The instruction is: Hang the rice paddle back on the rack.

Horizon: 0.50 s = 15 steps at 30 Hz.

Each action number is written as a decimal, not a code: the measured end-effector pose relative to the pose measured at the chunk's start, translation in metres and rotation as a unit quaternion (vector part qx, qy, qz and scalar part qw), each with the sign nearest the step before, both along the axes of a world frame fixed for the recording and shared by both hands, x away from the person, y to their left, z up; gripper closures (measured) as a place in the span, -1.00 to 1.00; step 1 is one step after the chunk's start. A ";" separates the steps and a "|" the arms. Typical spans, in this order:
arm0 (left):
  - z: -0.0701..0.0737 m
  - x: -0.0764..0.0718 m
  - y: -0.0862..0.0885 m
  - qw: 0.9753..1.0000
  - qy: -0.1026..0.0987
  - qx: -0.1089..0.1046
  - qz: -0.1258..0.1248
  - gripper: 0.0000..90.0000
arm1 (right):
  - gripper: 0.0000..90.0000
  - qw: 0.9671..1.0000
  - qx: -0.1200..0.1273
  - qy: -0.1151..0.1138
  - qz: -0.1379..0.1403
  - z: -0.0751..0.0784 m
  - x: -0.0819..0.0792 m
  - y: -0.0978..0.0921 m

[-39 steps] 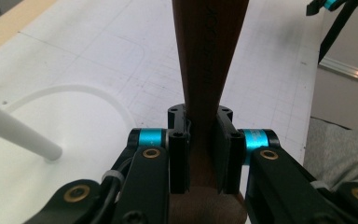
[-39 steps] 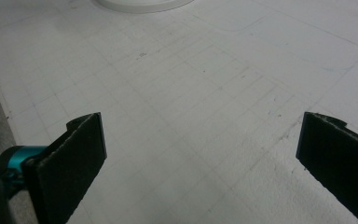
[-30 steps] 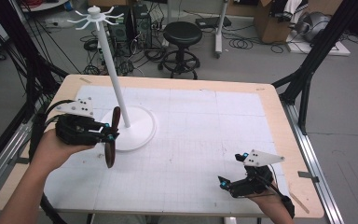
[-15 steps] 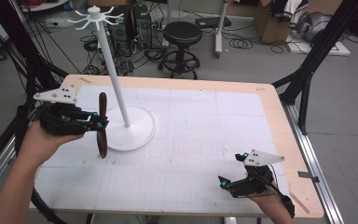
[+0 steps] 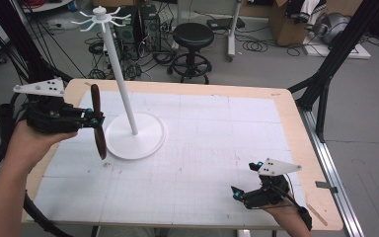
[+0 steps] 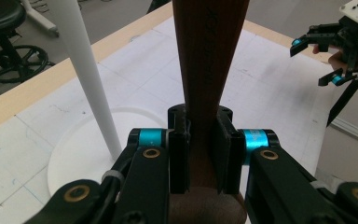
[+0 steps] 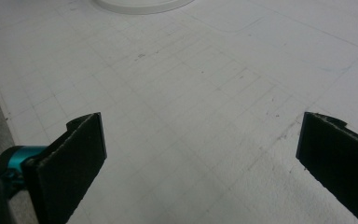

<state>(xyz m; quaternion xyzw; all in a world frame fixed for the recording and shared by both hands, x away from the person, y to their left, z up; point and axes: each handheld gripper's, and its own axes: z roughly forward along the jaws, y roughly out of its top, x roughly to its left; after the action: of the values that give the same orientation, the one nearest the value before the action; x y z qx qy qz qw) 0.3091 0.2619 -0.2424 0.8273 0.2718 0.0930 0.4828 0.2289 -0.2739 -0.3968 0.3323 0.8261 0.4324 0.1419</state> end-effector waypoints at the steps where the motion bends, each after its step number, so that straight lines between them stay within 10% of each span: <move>1: 0.002 0.000 0.001 1.000 0.000 0.000 0.002 0.73 | -0.99 1.000 0.001 0.000 0.000 0.000 0.000 0.000; 15: 0.033 0.001 0.013 1.000 -0.017 0.002 0.018 0.73 | -0.99 1.000 0.001 -0.001 -0.001 0.000 0.000 -0.001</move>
<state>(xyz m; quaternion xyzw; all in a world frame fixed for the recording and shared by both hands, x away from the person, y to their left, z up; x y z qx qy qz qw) 0.3103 0.2751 -0.2096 0.8216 0.2781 0.1162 0.4838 0.2289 -0.2746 -0.3963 0.3327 0.8250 0.4339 0.1427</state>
